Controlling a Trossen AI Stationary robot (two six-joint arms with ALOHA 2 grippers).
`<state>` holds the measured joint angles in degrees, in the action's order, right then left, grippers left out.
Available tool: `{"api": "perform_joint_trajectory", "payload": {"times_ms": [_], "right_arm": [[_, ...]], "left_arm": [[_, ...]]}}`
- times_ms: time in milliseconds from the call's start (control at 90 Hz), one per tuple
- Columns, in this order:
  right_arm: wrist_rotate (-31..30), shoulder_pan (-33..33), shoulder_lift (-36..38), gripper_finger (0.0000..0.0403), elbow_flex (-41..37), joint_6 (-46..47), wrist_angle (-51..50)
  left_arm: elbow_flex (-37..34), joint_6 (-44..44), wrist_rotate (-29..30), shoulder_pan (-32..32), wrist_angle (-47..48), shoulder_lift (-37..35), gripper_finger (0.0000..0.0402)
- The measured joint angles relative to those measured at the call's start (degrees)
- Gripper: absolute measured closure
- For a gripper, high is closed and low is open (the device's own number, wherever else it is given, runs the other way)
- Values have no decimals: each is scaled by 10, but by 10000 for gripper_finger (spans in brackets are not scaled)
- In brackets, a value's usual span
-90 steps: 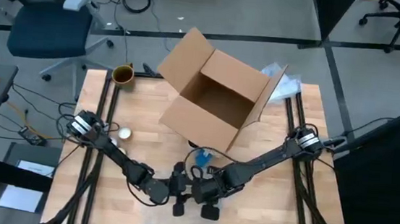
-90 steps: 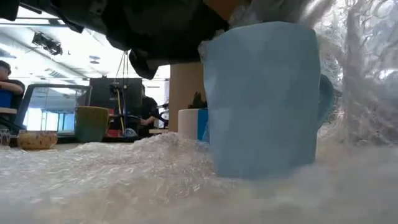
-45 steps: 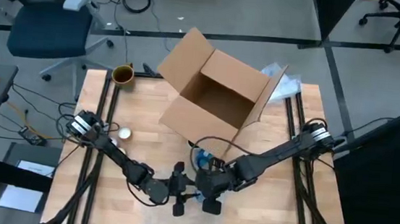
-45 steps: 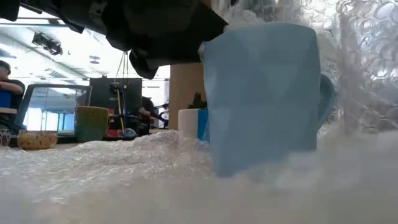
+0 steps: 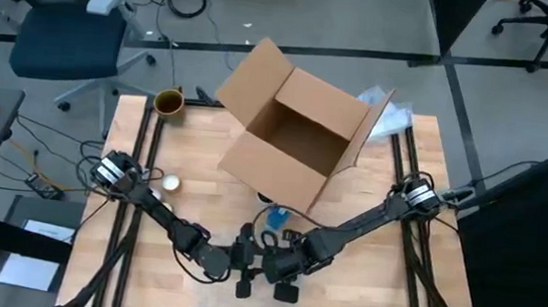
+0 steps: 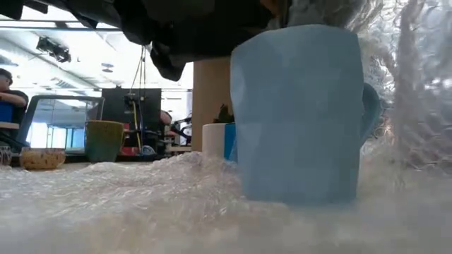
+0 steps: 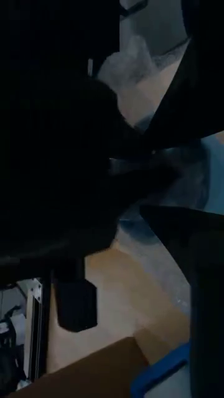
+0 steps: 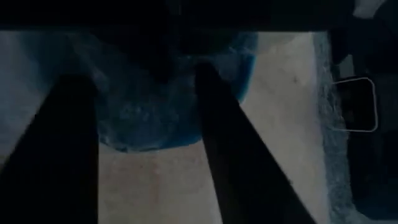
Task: Wrap mug
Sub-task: Wrap the blue mug with the bubble wrap on the table
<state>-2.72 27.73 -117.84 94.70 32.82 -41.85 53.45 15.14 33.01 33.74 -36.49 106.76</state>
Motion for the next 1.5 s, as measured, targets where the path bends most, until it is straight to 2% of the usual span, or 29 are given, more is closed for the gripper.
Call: {"api": "perform_joint_trajectory", "payload": {"times_ms": [311,667,944,1122,1322,1500], "right_arm": [[7,1,14,336,29,-15,-8],[3,2,21,330,101,-25,-104],[-70,3,18,331,118,-45,-126],[-78,3,17,331,71,-44,-76],[-54,3,20,331,3,-23,-7],[-31,3,14,337,-31,-9,-6]], "left_arm": [[0,5,7,0,9,5,260],[0,5,10,0,16,5,260],[0,5,12,0,15,5,260],[0,5,10,0,15,5,260],[-1,3,5,0,20,5,259],[0,0,17,-1,-1,-4,259]]}}
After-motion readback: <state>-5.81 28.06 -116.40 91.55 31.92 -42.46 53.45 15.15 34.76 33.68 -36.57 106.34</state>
